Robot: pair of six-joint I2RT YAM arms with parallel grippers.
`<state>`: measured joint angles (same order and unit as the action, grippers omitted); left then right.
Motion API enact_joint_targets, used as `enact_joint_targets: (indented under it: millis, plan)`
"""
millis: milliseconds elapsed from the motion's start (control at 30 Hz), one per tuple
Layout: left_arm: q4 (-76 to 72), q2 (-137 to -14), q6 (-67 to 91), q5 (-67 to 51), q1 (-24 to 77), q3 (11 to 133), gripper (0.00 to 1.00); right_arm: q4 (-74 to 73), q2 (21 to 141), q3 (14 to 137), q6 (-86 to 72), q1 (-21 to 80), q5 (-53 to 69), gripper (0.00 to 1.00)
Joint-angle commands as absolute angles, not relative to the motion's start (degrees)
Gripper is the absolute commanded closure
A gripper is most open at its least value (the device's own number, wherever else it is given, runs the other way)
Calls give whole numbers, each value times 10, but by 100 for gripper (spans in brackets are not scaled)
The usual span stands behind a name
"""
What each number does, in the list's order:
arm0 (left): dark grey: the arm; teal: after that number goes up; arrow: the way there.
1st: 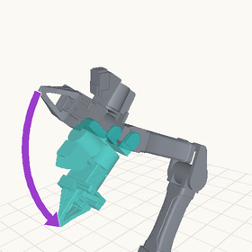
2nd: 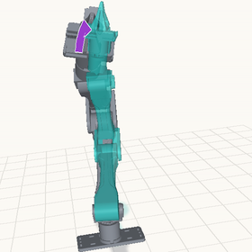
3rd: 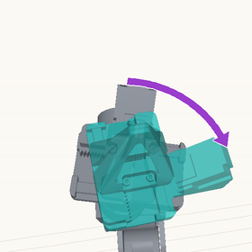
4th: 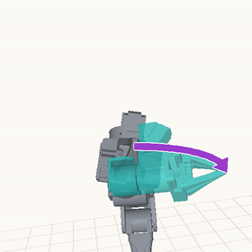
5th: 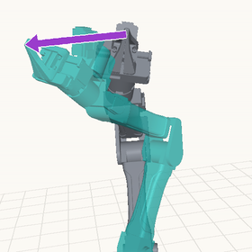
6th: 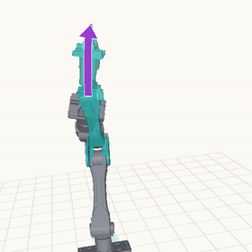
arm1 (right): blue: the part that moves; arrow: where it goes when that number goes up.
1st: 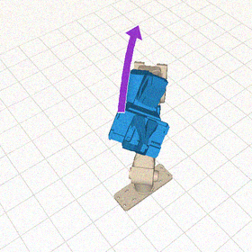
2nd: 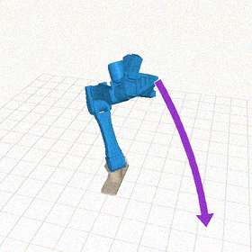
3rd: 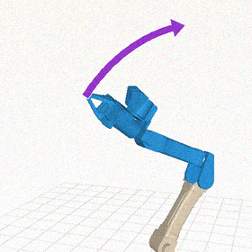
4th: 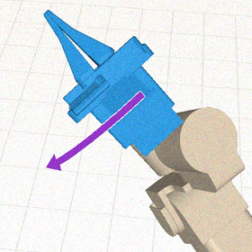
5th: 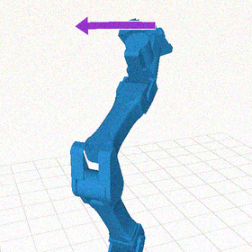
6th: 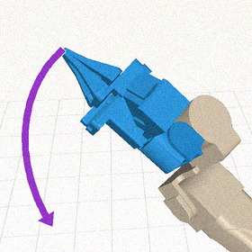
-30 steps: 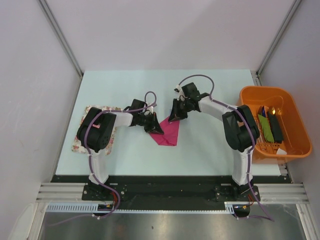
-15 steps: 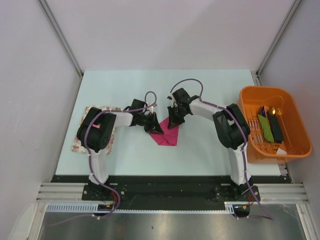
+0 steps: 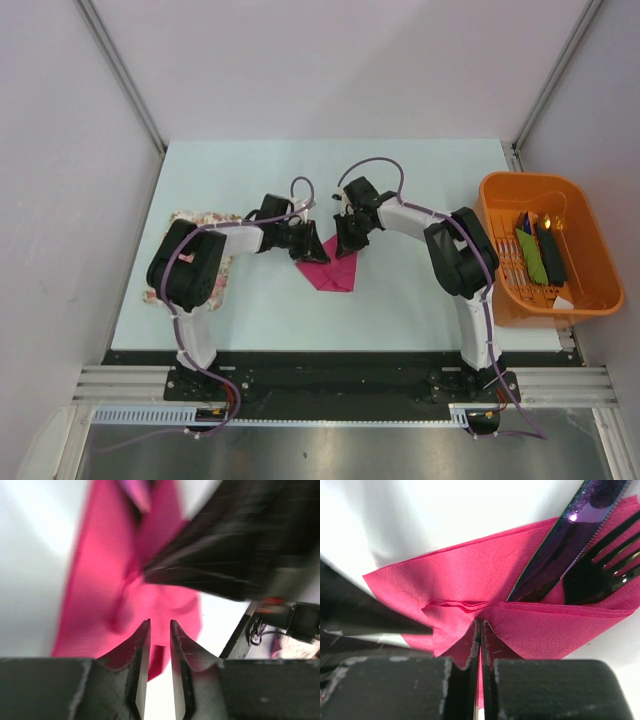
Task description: Place the utensils on the paper napkin and roll it up
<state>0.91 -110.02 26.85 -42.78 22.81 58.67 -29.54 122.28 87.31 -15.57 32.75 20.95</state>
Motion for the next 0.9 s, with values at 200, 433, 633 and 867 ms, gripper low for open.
enact_joint_targets:
  millis: [200, 433, 633, 867]
  plan:
    - [-90, -1067, 307, -441, 282, 563, 76, -306, 1251, 824, -120, 314, 236, 100]
    - [-107, -1106, 318, -419, 278, 534, 83, -300, 1239, 822, -112, 303, 253, 100]
    - [-95, -1131, 315, -416, 259, 517, 88, -295, 1230, 822, -112, 301, 256, 100]
    - [-86, -1140, 309, -414, 259, 506, 90, -287, 1192, 842, -130, 291, 278, 92]
